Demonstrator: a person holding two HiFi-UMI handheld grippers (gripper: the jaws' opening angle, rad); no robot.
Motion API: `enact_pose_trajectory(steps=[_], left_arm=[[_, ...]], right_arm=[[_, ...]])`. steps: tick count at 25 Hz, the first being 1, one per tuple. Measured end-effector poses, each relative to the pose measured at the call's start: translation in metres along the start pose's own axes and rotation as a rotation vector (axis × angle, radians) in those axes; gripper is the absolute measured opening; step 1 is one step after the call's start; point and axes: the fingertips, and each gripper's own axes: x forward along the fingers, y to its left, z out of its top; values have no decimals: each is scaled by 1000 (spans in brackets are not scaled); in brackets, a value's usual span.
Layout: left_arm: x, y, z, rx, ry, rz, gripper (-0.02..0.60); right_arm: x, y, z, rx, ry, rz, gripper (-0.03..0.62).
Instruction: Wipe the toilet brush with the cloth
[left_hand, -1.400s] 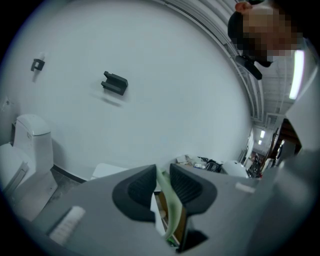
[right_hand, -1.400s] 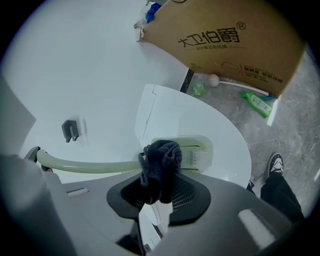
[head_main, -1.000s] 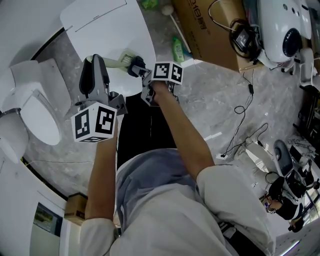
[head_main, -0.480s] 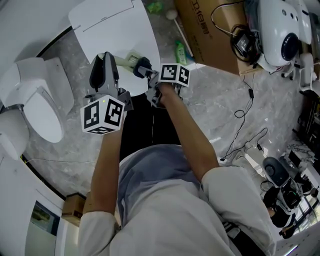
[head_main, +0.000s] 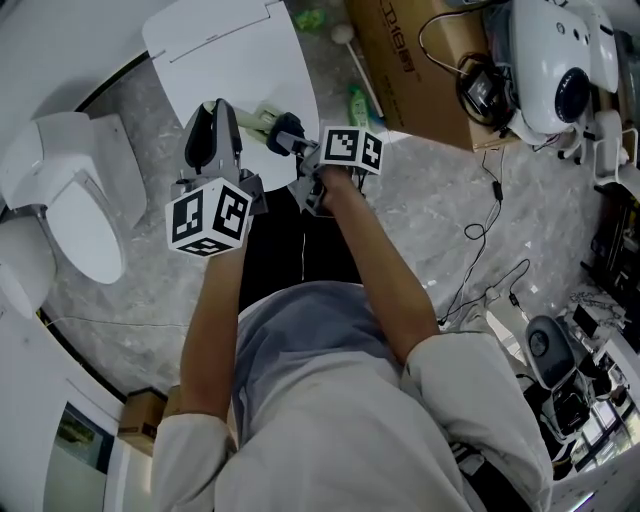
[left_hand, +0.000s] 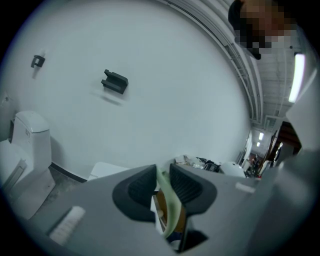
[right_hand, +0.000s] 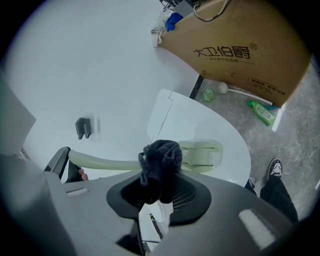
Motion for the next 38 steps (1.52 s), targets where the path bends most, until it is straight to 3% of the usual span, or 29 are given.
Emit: enact_pose_trajectory(steps=[38], left_arm=[[-5, 0, 0, -32, 1, -11, 0]], right_arm=[[-47, 96, -3, -165, 12, 107, 87]])
